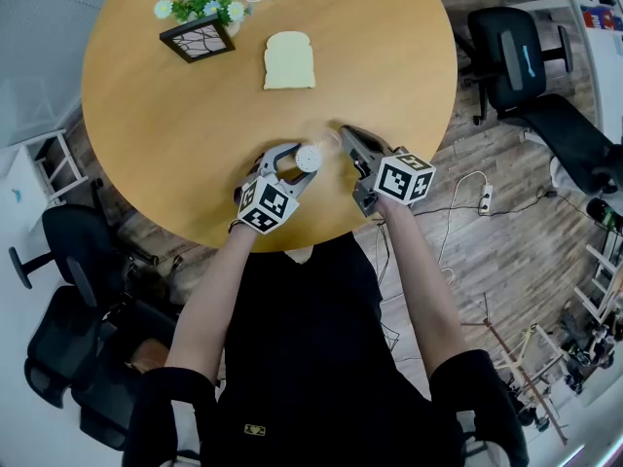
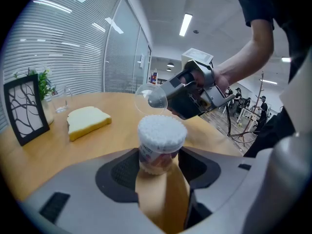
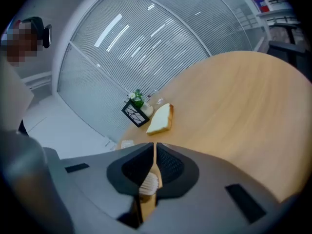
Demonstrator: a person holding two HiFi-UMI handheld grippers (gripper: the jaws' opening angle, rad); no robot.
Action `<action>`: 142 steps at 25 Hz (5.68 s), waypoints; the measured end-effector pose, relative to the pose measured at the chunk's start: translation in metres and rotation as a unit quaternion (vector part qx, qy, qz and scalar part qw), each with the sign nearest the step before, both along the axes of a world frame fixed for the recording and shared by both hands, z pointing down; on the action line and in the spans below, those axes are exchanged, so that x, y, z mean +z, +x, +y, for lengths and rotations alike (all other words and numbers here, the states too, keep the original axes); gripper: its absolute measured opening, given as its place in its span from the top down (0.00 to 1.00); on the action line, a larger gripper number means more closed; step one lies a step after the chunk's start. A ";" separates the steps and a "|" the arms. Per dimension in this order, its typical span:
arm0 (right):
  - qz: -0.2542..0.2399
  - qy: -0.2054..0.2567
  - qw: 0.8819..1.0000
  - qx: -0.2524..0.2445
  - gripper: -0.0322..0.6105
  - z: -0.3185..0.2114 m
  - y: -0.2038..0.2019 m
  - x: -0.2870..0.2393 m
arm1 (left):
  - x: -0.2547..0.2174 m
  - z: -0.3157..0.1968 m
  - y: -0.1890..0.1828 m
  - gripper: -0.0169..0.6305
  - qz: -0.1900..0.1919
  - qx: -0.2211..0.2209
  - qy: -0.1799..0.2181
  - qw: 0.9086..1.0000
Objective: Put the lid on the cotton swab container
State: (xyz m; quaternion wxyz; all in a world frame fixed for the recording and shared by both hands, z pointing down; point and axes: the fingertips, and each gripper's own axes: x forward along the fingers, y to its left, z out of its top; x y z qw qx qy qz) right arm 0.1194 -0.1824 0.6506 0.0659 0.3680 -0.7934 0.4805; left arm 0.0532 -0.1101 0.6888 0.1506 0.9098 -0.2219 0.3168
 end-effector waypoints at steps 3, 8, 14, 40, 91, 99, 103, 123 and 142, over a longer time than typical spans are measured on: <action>-0.004 0.000 1.000 -0.010 0.92 0.006 -0.005 -0.003 | 0.000 0.000 0.000 0.58 0.000 0.002 -0.001 1.000; -0.001 -0.002 1.000 -0.024 0.92 0.020 -0.014 -0.004 | 0.000 0.003 0.001 0.59 -0.001 0.010 0.002 1.000; 0.001 -0.003 0.999 -0.037 0.92 0.029 -0.024 -0.003 | 0.001 0.003 0.000 0.59 -0.001 0.010 0.002 1.000; 0.000 0.014 0.993 -0.115 0.92 0.057 -0.068 -0.028 | 0.001 0.003 0.001 0.59 0.001 0.014 -0.004 1.000; 0.074 0.098 0.982 -0.144 0.94 0.088 -0.047 -0.043 | -0.001 0.005 0.001 0.58 0.005 0.020 -0.023 1.000; 0.075 0.101 0.982 -0.141 0.94 0.094 -0.041 -0.049 | 0.002 0.011 0.005 0.56 -0.008 0.041 -0.020 0.999; 0.078 0.102 0.982 -0.139 0.94 0.096 -0.037 -0.049 | 0.005 0.015 0.002 0.47 -0.016 0.041 -0.031 0.999; 0.113 0.136 0.980 -0.090 0.94 0.128 -0.043 -0.066 | -0.073 0.057 -0.057 0.84 0.074 -0.063 -0.043 0.994; 0.192 0.185 0.963 -0.028 0.94 0.184 -0.049 -0.093 | -0.139 0.103 -0.083 0.96 0.139 -0.012 -0.029 0.990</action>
